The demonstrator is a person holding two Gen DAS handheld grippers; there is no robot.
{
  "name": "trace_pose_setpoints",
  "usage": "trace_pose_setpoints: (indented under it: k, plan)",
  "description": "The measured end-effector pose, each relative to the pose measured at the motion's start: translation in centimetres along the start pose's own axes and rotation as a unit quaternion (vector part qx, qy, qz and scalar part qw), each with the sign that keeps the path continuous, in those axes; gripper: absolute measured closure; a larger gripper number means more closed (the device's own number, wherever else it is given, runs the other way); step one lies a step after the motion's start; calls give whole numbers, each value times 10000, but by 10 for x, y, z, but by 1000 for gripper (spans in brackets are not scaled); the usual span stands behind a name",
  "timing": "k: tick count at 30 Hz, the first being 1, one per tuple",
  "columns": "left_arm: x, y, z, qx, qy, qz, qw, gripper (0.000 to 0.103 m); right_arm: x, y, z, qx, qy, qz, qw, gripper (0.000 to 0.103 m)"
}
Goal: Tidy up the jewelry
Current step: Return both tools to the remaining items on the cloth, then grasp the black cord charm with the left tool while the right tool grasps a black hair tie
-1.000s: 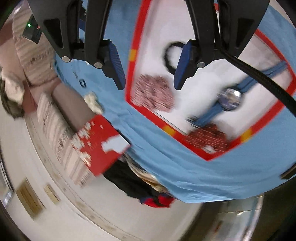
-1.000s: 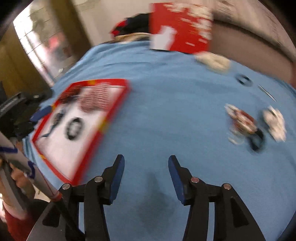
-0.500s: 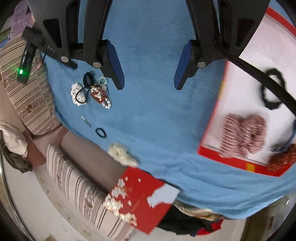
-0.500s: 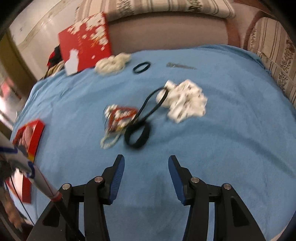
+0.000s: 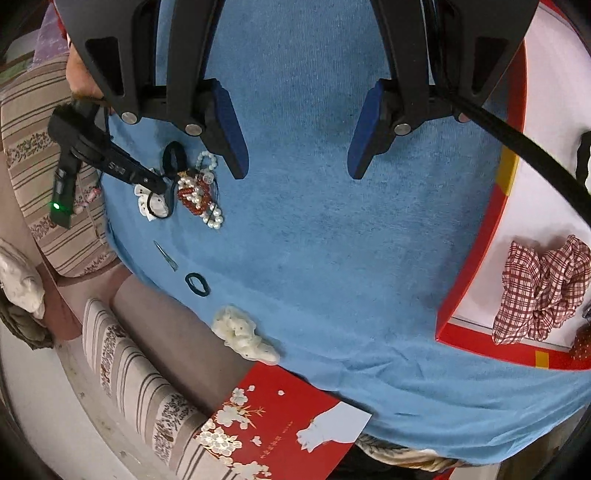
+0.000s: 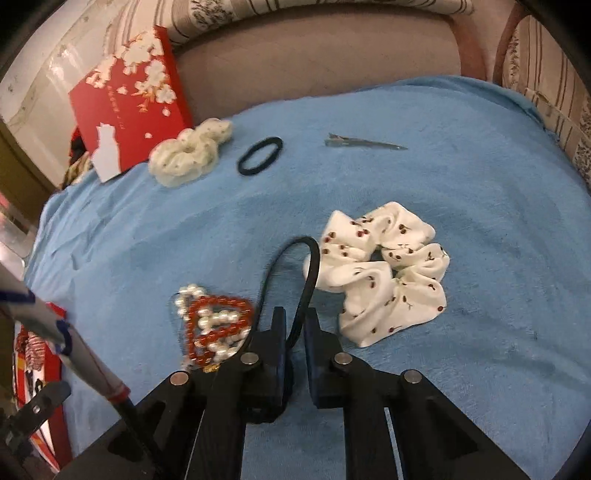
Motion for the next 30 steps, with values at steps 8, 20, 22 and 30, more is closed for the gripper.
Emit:
trace_pose_setpoints:
  k: [8, 20, 22, 30]
  plan:
    - [-12, 4, -11, -250, 38, 128, 9996, 49, -87, -18, -43, -487, 1236, 291, 9907, 96]
    - [-47, 8, -43, -774, -67, 481, 9958, 45, -140, -47, -77, -467, 2052, 292, 9772, 86]
    - [-45, 8, -39, -704, -85, 440, 9965, 45, -117, -44, -62, -495, 1391, 397, 9882, 63]
    - [-14, -6, -3, -260, -308, 23, 9992, 45, -13, -39, -1, -165, -48, -79, 9998, 58]
Point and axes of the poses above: each gripper's, at about its wrist camera, not at the fingertips, and x roughly the way its jaws point, z to its right, y to its top, the point moved 9 cm from there along x, roughly the way its jaws point, and after that the axes turned 14 degrees about -y, right-handed, at the moved point
